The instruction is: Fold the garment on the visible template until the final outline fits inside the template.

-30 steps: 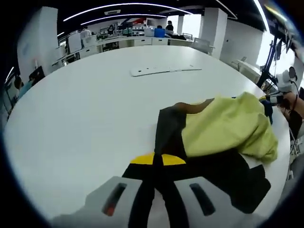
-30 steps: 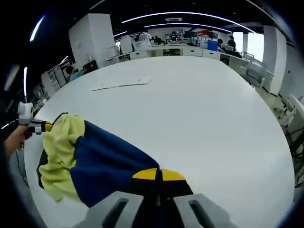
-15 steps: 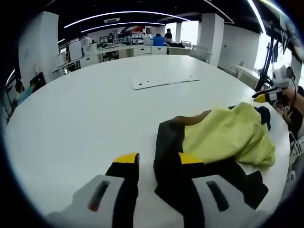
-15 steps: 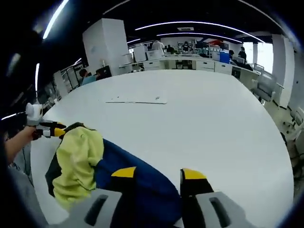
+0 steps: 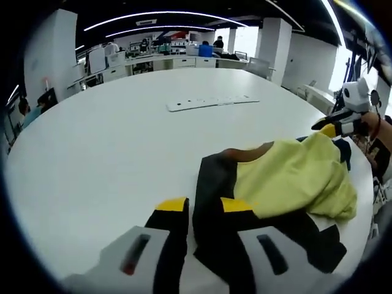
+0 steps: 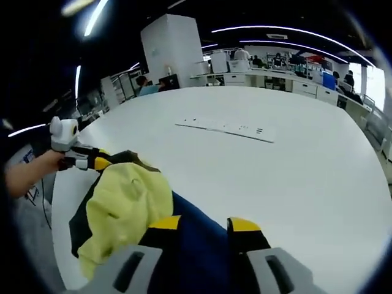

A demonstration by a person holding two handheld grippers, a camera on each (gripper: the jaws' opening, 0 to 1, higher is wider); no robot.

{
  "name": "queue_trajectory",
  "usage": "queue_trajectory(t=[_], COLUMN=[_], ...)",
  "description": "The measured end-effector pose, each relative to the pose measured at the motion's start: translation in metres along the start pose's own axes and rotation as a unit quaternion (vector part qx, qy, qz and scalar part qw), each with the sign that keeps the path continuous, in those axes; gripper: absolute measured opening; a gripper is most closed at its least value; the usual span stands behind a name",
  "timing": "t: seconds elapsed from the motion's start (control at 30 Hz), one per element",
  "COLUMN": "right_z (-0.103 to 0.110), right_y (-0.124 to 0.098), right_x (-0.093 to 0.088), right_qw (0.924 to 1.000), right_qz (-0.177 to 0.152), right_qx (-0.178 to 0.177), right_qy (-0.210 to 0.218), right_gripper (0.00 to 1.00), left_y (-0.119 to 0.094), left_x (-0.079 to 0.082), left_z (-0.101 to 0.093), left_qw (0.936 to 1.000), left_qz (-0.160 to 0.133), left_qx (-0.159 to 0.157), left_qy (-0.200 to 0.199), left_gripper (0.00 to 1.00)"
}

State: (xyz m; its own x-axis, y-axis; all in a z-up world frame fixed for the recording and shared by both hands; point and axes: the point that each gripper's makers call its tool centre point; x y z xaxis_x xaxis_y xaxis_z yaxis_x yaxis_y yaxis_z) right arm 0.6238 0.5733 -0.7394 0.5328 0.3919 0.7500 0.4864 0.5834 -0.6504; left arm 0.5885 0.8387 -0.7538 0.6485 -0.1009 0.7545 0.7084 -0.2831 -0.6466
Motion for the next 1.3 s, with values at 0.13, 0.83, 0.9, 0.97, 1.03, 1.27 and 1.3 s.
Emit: queue_trajectory(t=[0.13,0.83,0.9,0.97,1.03,1.27,1.3], right_z=[0.006,0.007,0.007,0.009,0.011,0.017,0.018], right_y=[0.011,0.037,0.036,0.031,0.021,-0.016,-0.021], right_x=[-0.001,-0.008,-0.007,-0.002,0.006,0.030,0.032], right_qw=[0.9999,0.9972,0.9973,0.9980,0.9983,0.9979,0.9978], right_qz=[0.007,0.041,0.040,0.030,0.017,-0.027,-0.032], right_qx=[0.010,0.008,0.006,0.009,0.010,0.012,0.012], right_qy=[-0.011,-0.061,-0.061,-0.055,-0.054,-0.058,-0.057], right_gripper=[0.24,0.00,0.00,0.00,0.00,0.00,0.00], left_y=[0.002,0.009,0.007,0.003,-0.003,-0.025,-0.028], left_x=[0.000,-0.009,-0.007,-0.003,0.002,0.015,0.016], left_z=[-0.001,0.003,0.003,0.002,0.001,-0.007,-0.009], left_qw=[1.0000,0.9998,0.9999,0.9999,0.9999,0.9989,0.9987], left_qz=[0.000,0.014,0.009,-0.001,-0.011,-0.040,-0.043], left_qx=[-0.005,0.004,0.007,0.009,0.006,-0.007,-0.010], left_qy=[-0.003,0.012,0.010,0.008,0.009,0.022,0.023], left_gripper=[0.12,0.00,0.00,0.00,0.00,0.00,0.00])
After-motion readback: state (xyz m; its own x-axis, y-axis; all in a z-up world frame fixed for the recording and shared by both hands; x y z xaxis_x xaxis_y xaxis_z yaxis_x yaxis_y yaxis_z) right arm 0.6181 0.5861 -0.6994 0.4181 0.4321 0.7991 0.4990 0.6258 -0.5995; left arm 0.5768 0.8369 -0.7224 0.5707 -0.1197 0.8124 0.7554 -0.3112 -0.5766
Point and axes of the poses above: the point that each gripper's makers call its tool centre point, and the gripper's own axes: y roughly forward along the fingers, z roughly to its left, x roughly out of its top, and after that the axes turned 4 degrees about -y, right-handed
